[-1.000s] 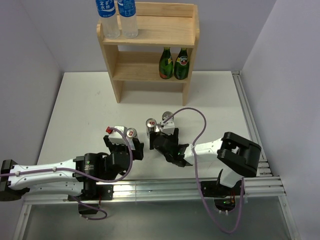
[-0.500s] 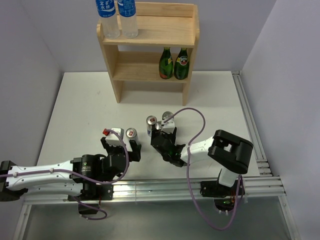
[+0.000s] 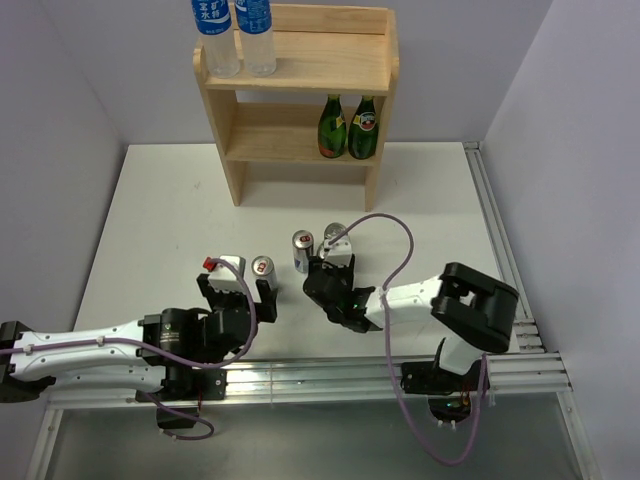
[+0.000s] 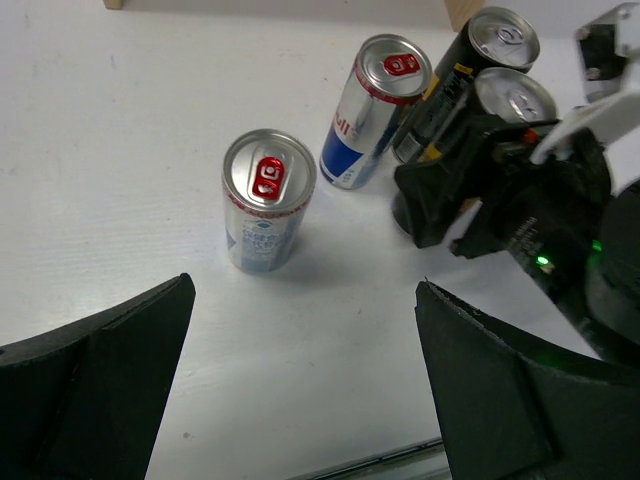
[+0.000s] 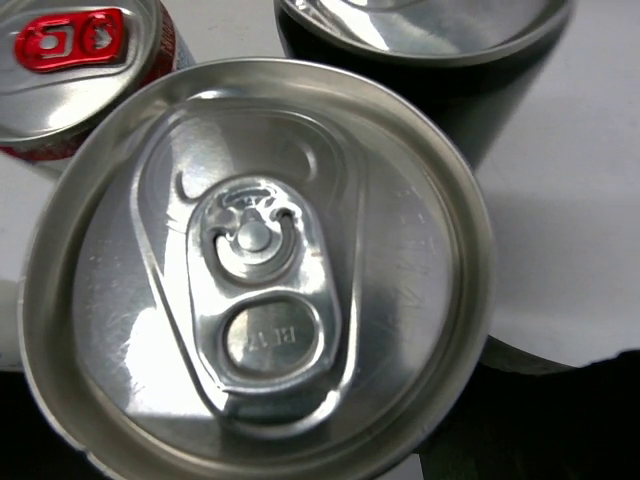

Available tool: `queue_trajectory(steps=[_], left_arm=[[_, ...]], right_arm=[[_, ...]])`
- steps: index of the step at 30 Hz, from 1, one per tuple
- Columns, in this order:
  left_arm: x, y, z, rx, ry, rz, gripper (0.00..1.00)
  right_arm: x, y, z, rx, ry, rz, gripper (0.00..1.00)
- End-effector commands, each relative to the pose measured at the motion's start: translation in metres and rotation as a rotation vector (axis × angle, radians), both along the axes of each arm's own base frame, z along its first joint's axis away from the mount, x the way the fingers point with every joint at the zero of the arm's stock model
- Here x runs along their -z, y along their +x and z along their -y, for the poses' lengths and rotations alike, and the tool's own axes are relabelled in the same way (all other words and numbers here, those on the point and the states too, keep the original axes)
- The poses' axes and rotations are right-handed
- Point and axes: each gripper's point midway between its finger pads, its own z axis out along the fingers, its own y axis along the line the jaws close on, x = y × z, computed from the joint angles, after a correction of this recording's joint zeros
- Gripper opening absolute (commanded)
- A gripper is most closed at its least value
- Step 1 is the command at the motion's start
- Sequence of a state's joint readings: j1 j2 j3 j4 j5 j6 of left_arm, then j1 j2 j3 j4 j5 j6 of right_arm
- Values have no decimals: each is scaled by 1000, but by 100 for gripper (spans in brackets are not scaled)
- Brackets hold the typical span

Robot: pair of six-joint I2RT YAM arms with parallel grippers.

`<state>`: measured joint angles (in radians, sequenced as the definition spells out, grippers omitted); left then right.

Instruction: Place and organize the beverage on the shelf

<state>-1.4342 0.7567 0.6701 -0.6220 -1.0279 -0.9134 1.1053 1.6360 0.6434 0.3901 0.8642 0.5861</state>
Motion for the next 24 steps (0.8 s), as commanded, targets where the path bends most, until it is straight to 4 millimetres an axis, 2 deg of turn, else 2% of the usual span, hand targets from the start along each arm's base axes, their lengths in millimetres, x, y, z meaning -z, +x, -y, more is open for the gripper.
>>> queue_trajectory(steps=[1, 2, 3, 5, 6, 8, 9, 11, 12, 14, 15, 17, 18, 20, 21, 22, 23, 24], left_arm=[[-21, 4, -11, -53, -20, 33, 99], [-23, 5, -12, -56, -23, 37, 99], [-24, 5, -11, -64, -36, 35, 99], [-23, 6, -17, -97, -47, 31, 99], [-22, 6, -20, -108, -47, 31, 99], [-15, 6, -26, -127, -46, 25, 99], [-15, 6, -26, -128, -49, 26, 99], [-15, 6, -27, -125, -62, 30, 99], [-16, 6, -27, -125, -67, 33, 99], [-15, 6, -29, -129, -77, 37, 99], [-15, 6, -29, -128, -80, 36, 99], [-15, 6, -30, -121, -89, 37, 99], [-15, 5, -29, -115, -94, 35, 99], [-16, 5, -31, -116, -110, 35, 99], [-16, 5, -31, -114, -110, 35, 99], [-17, 5, -32, -114, -118, 35, 99], [-16, 5, -32, -114, -119, 36, 99], [-16, 5, -32, -112, -120, 36, 99]], right_arm=[[-76, -3, -7, 40, 114, 87, 0], [-86, -5, -6, 37, 118, 89, 0], [-115, -5, -9, 39, 171, 114, 0], [-136, -10, -6, 26, 156, 118, 0], [-167, -10, -7, 14, 196, 147, 0], [-194, -11, -2, 4, 183, 164, 0], [-227, -10, 0, -5, 200, 202, 0], [-258, -10, 3, -22, 192, 241, 0], [-290, -9, 4, -40, 186, 283, 0], [-318, -5, 3, -57, 170, 315, 0], [-350, 1, 11, -46, 175, 354, 0], [-371, 10, 17, -42, 156, 375, 0], [-393, 21, 26, -20, 162, 405, 0], [-409, 33, 27, -33, 159, 428, 0], [-431, 36, 35, -22, 165, 463, 0], [-439, 44, 42, -1, 155, 476, 0], [-441, 52, 39, -3, 133, 477, 0], [-462, 54, 46, 9, 143, 505, 0]])
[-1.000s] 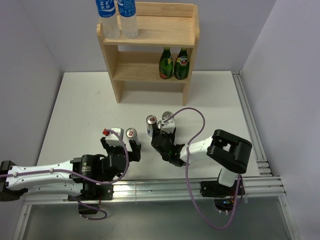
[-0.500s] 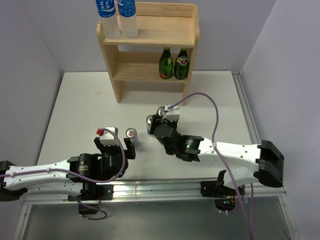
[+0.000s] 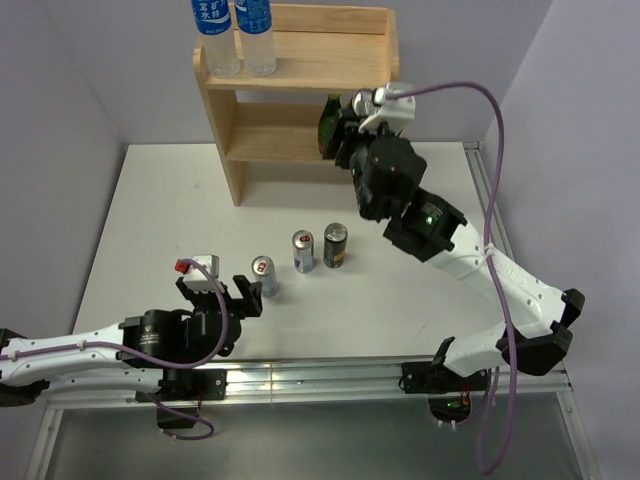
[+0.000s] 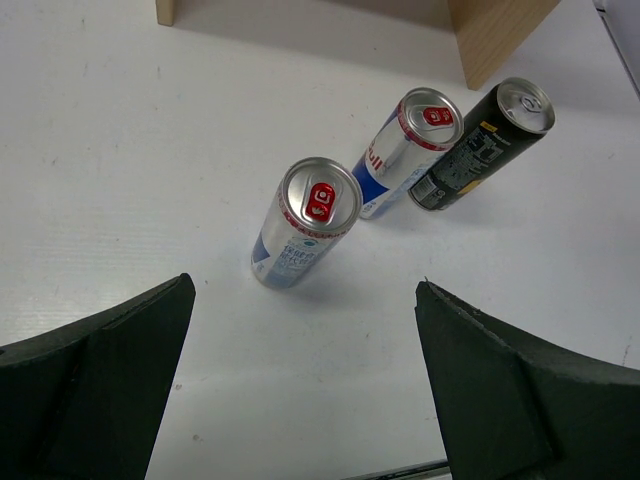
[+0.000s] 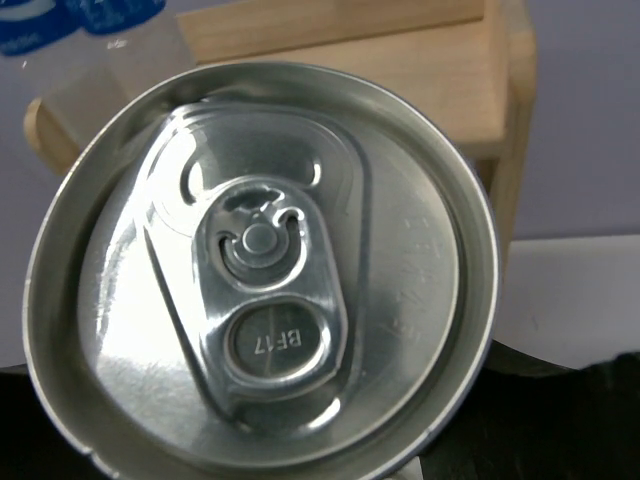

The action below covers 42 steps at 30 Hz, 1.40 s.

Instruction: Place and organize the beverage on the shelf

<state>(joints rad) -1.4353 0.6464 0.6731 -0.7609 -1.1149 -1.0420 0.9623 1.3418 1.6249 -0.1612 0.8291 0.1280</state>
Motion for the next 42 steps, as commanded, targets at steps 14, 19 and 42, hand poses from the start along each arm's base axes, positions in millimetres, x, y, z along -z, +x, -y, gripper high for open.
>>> queue_trajectory(steps=[14, 19, 42], left_arm=[[-3, 1, 4, 4, -25, 16, 99], [-3, 0, 5, 13, -25, 17, 99], [-4, -1, 5, 27, -42, 16, 99]], right_arm=[[-112, 88, 40, 116, -86, 192, 0], [-113, 117, 54, 149, -80, 203, 0], [-50, 186, 64, 213, -131, 100, 0]])
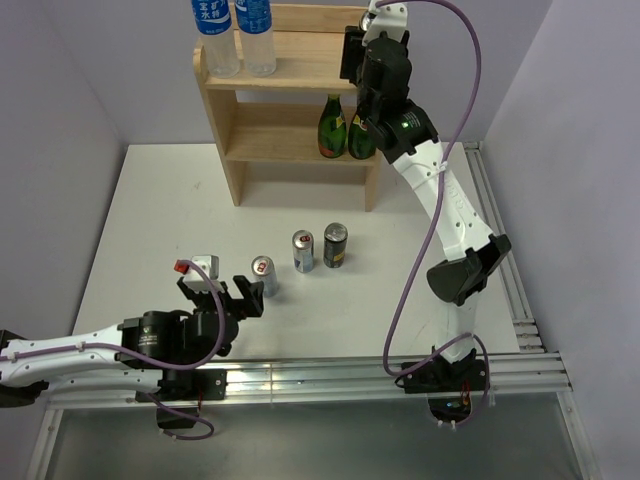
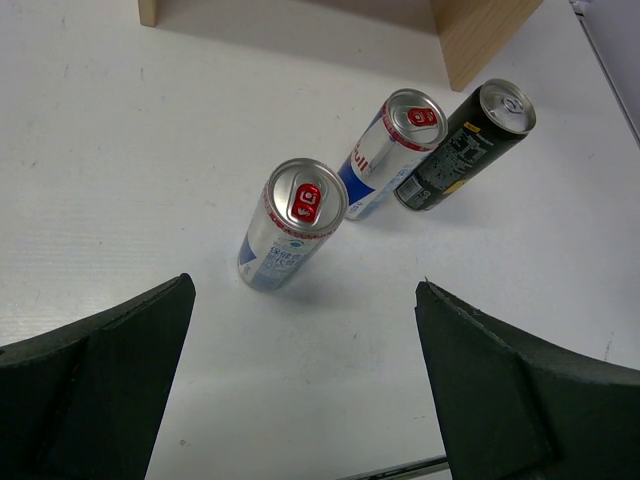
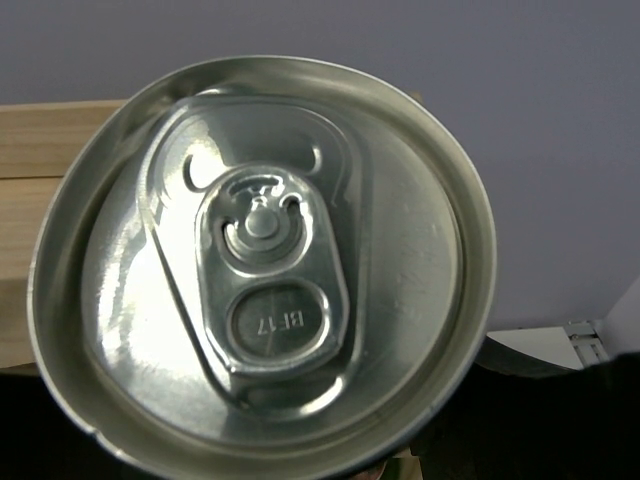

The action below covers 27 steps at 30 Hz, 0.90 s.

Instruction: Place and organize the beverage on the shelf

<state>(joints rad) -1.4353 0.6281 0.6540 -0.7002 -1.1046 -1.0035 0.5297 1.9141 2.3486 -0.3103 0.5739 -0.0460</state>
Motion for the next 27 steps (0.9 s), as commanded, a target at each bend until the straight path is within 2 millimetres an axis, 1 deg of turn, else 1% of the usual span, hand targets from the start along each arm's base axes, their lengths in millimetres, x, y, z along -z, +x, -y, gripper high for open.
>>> queue_trajectory(steps=[1, 2, 3, 4, 7, 8, 9, 10, 12, 16, 19, 20, 21, 23, 24, 26, 27], left_arm=[[-3, -1, -1, 7, -19, 7, 99], [-3, -1, -1, 7, -24, 8, 99], [-3, -1, -1, 8, -28, 8, 99], [-4, -1, -2, 8, -31, 9, 99], [-4, -1, -3, 8, -37, 9, 99], [-4, -1, -2, 10, -35, 9, 99], [-4, -1, -3, 6, -37, 10, 99], [-4, -1, -3, 8, -36, 9, 99], [-4, -1, -2, 7, -33, 8, 99], [-3, -1, -3, 4, -29, 7, 99], [-4, -1, -3, 5, -35, 8, 99], [-4, -1, -3, 5, -38, 8, 99], [-4, -2, -4, 7, -42, 9, 99], [-6, -2, -4, 8, -51, 9, 99], [-6, -2, -4, 9, -53, 11, 99], [-6, -2, -4, 10, -53, 11, 99], [-6, -2, -4, 10, -53, 11, 99]], right_arm=[[-21, 3, 9, 18, 51, 77, 1], [-19, 4, 10, 24, 50, 74, 6], [-17, 5, 10, 28, 51, 71, 9], [-12, 7, 11, 34, 46, 61, 16], [-5, 11, 13, 48, 41, 55, 25], [-3, 12, 14, 55, 38, 52, 31], [0, 14, 14, 59, 36, 48, 33], [2, 15, 15, 62, 35, 44, 38], [6, 17, 14, 66, 30, 38, 41], [13, 21, 15, 78, 22, 27, 51], [19, 24, 15, 83, 19, 20, 55], [16, 23, 14, 81, 21, 25, 56], [20, 25, 15, 84, 17, 19, 57], [20, 25, 14, 84, 19, 19, 60], [22, 26, 13, 82, 19, 16, 64], [24, 27, 13, 87, 19, 14, 68], [26, 29, 12, 87, 18, 10, 73]])
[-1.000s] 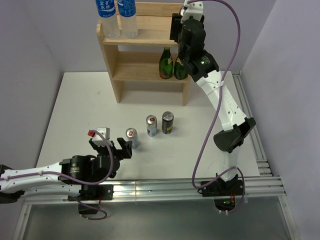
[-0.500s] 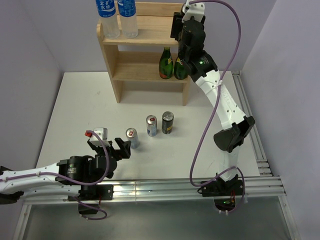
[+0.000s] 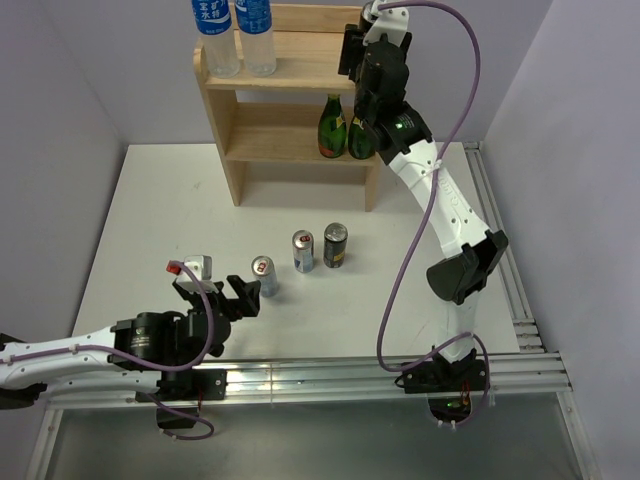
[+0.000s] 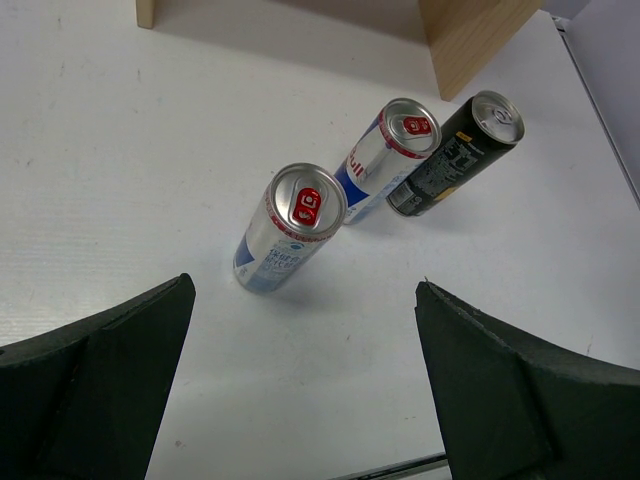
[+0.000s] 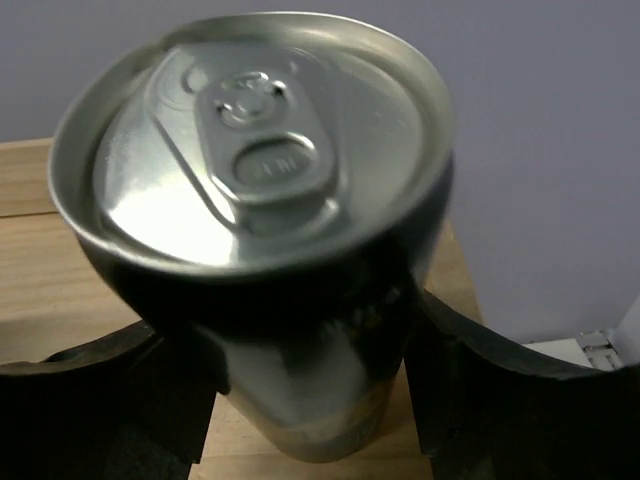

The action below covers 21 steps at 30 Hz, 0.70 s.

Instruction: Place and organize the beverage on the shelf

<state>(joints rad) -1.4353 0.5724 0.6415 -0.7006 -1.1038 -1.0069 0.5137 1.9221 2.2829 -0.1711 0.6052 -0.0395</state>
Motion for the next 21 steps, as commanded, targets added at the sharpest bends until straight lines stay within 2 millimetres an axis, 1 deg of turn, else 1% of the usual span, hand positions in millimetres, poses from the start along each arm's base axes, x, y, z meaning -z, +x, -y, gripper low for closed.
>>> queue_trajectory(steps=[1, 2, 3, 4, 5, 9, 16, 21], left_arm=[[-2, -1, 1, 11, -7, 7, 99], [-2, -1, 2, 11, -7, 6, 99], [-2, -1, 2, 9, -6, 6, 99], [-1, -1, 2, 9, -2, 6, 99], [-2, -1, 2, 10, -2, 5, 99], [-1, -1, 2, 11, -4, 5, 99], [-2, -1, 1, 12, -7, 8, 99], [-2, -1, 1, 10, -10, 7, 99]], right_arm=[[25, 15, 6, 43, -22, -47, 74], [27, 16, 5, 43, -25, -50, 77], [30, 18, 5, 48, -25, -55, 82], [31, 19, 5, 49, -25, -54, 83], [35, 21, 4, 49, -30, -63, 83], [43, 24, 3, 57, -34, -77, 83], [48, 23, 4, 59, -33, -85, 83], [50, 18, 8, 66, -30, -91, 84]])
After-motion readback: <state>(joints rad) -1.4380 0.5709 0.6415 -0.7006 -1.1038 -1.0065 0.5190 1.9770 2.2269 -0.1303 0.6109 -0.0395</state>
